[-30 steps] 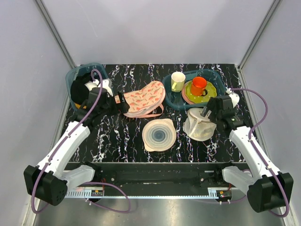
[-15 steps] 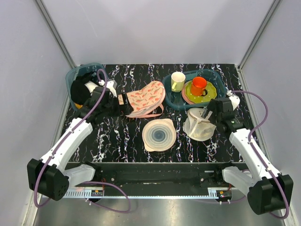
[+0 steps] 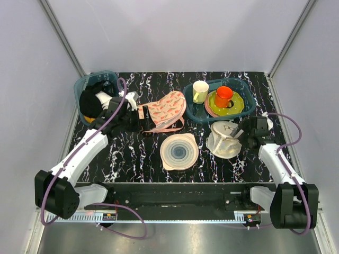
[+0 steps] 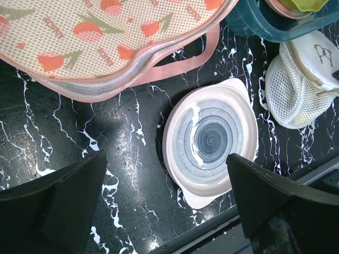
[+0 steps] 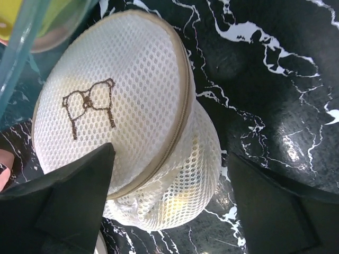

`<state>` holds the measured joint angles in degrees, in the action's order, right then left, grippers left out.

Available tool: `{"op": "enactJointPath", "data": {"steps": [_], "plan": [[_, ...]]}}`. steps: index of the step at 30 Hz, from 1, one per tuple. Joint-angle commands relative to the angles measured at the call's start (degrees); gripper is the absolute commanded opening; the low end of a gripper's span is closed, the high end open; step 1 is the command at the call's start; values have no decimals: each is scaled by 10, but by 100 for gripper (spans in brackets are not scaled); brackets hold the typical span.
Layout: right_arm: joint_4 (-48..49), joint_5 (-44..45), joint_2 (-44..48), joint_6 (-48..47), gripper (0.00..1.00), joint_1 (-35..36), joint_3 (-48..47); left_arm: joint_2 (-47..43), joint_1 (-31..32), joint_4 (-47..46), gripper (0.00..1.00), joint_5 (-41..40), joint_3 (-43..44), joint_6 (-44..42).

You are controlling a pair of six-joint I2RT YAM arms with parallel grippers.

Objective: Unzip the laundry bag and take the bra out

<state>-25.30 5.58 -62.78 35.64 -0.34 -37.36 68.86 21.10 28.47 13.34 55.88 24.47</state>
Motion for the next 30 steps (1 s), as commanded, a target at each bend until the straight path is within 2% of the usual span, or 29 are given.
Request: {"op": "enactJointPath", "data": {"steps": [1, 2, 5, 12, 18, 21, 22, 23, 24, 25, 26, 30], "plan": [[78, -53, 11, 29, 88, -16, 32, 5, 4, -39, 99, 17, 3, 11], [85, -46, 15, 25, 59, -16, 39, 7, 5, -39, 99, 15, 2, 15], [73, -30, 56, 8, 0, -16, 41, 15, 9, -40, 99, 17, 5, 20], [-6, -78, 192, -8, 0, -15, 5, 29, 31, -46, 99, 5, 13, 29], [-66, -164, 209, -8, 0, -15, -50, 42, 57, -55, 99, 15, 31, 23], [-36, -194, 248, 50, 0, -14, -24, 47, 82, -70, 99, 29, 39, 16], [-23, -197, 260, 70, 0, -15, 13, 48, 89, -72, 99, 25, 41, 15], [15, -207, 271, 114, 0, -14, 35, 50, 100, -73, 99, 20, 44, 18], [33, -219, 280, 125, 8, -14, 56, 53, 104, -72, 99, 16, 47, 18], [45, -232, 275, 125, 28, -14, 79, 55, 105, -71, 99, 12, 49, 18], [13, -235, 268, 106, 68, -14, 77, 57, 108, -66, 99, 8, 50, 17], [-98, -144, 263, 21, 89, -14, 23, 62, 113, -53, 99, 3, 54, 9]]}}
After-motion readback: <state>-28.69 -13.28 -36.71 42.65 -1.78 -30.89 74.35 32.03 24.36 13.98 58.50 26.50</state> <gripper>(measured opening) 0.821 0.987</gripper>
